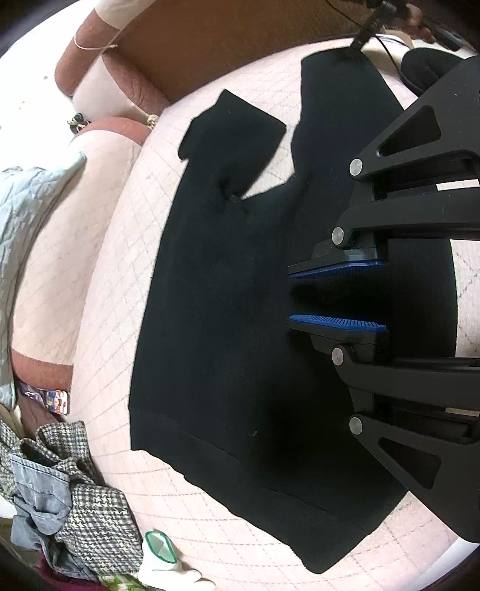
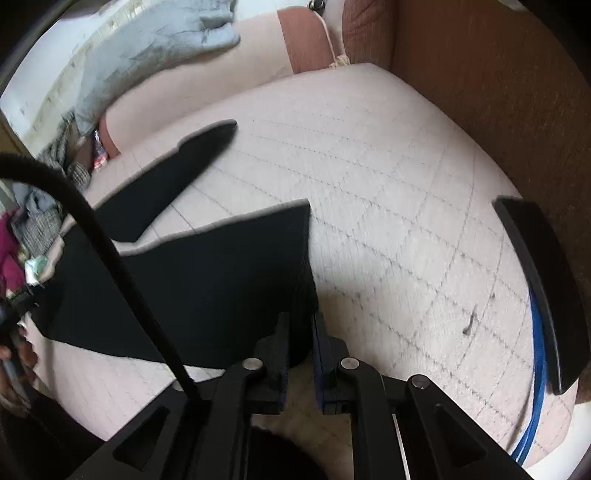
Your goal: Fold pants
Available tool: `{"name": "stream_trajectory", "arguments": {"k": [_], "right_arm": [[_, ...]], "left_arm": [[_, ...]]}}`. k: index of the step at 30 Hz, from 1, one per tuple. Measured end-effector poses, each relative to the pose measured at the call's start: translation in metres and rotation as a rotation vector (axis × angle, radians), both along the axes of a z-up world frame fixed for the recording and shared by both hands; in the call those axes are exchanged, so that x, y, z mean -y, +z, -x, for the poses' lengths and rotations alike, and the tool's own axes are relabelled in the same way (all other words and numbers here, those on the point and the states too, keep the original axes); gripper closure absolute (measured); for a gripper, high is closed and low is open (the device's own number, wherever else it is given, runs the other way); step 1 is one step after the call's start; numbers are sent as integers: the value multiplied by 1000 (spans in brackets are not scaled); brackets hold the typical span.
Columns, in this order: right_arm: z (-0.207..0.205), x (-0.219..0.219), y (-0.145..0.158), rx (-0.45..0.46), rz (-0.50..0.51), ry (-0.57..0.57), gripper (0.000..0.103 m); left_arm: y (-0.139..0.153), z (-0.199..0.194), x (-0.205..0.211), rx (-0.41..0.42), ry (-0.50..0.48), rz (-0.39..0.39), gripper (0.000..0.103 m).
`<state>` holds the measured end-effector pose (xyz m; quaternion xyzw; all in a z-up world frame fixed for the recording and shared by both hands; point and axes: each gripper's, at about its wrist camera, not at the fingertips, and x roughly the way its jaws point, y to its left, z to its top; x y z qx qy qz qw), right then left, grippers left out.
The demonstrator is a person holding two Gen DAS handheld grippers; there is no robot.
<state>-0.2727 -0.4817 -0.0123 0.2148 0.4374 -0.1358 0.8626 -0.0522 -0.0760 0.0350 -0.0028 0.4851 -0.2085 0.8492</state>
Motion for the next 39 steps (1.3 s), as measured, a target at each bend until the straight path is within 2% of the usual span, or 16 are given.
{"name": "stream_trajectory", "arguments": {"k": [2, 5, 7, 9, 10, 12, 14, 21, 27, 31, 35, 36, 38, 39], "right_arm": [[0, 4, 3, -2, -34, -24, 88], [2, 4, 22, 20, 41, -40, 81], [-1, -6, 39, 81, 63, 11, 75], [-11, -19, 51, 136, 45, 78, 61], [-18, -25, 54, 156, 32, 111, 58], [-38, -44, 55, 186, -4, 193, 57], [-63, -68, 49, 177, -25, 259, 57], [-116, -139, 21, 111, 6, 424, 56], [-130, -164, 0, 70, 34, 434, 54], [-131, -172, 8, 91, 31, 446, 53], [-140, -175, 25, 135, 71, 481, 36], [-143, -174, 27, 146, 73, 485, 36], [-151, -171, 31, 157, 71, 493, 36], [-158, -169, 32, 158, 77, 495, 36]], "left_arm": [[-4, 1, 1, -10, 3, -27, 84], [-6, 2, -2, -11, 2, -32, 84], [-4, 2, -3, -1, 5, -35, 84], [-4, 2, -4, 3, 9, -47, 84], [-4, 2, -4, 3, 11, -52, 84], [-7, 2, -4, -2, 13, -68, 84], [-9, 2, -3, -1, 11, -85, 84], [-12, 2, -2, 15, -8, -118, 84], [-12, 3, 0, 26, -21, -129, 84], [-6, 2, -2, 48, -18, -111, 84], [3, 0, -4, 55, -28, -61, 84], [4, -2, -4, 56, -28, -56, 82], [7, -6, -5, 58, -26, -40, 58], [9, -9, -6, 59, -25, -28, 41]]}}
